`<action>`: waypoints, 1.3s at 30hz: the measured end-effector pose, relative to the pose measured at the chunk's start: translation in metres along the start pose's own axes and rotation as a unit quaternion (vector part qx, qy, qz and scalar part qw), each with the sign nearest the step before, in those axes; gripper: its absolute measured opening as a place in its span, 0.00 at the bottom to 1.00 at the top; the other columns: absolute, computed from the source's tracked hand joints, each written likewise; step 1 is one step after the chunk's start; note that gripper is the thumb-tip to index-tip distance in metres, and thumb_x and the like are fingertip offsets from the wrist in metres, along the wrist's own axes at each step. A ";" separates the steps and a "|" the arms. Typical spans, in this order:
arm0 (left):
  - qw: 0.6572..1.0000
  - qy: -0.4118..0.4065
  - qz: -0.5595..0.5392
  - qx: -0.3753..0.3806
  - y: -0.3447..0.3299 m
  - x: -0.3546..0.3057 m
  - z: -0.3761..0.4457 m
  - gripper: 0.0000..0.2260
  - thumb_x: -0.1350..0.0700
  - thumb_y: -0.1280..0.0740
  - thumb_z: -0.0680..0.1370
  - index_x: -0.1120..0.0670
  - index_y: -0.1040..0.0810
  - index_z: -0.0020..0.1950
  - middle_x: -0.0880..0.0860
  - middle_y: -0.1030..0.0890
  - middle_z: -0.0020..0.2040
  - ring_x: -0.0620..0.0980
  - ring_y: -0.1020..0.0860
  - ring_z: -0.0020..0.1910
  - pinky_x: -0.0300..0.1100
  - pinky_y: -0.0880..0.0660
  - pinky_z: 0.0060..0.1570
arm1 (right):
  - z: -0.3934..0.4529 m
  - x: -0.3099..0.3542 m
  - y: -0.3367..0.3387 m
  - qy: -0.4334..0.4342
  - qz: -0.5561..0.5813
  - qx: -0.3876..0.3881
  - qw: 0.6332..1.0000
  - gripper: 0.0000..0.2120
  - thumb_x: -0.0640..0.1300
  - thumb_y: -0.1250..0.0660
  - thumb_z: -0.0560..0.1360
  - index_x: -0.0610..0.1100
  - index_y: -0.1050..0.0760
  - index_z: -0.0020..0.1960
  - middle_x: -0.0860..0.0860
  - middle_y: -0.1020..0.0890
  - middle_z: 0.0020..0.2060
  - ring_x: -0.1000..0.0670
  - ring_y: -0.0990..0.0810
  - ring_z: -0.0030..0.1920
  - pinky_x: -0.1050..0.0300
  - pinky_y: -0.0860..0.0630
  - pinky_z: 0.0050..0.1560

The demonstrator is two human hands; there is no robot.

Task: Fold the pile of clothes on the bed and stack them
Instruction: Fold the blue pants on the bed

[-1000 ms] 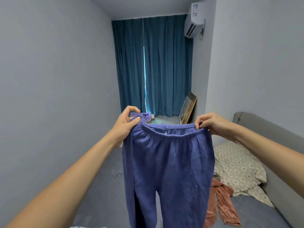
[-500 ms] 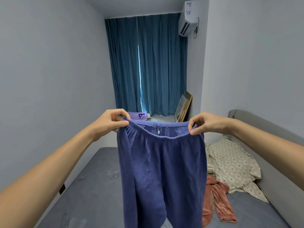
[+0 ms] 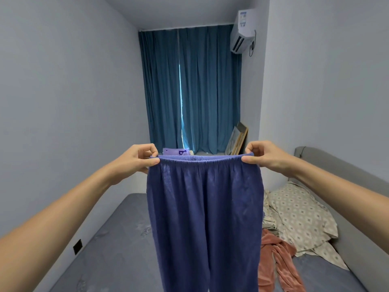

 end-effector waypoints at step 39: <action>0.978 0.075 -0.166 -0.100 -0.044 0.072 0.002 0.11 0.54 0.30 0.83 0.47 0.29 0.45 0.51 0.25 0.38 0.46 0.29 0.34 0.37 0.37 0.30 | 0.014 -0.036 -0.038 -0.125 0.168 -0.016 0.978 0.09 0.39 0.29 0.79 0.52 0.25 0.48 0.47 0.23 0.43 0.50 0.23 0.42 0.59 0.27 0.34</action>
Point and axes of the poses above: each hand's wrist, its own z-axis towards the middle knuckle, its own y-axis out of the back of the hand, x = y × z, the point moved 6 cm from there along z, towards the middle knuckle
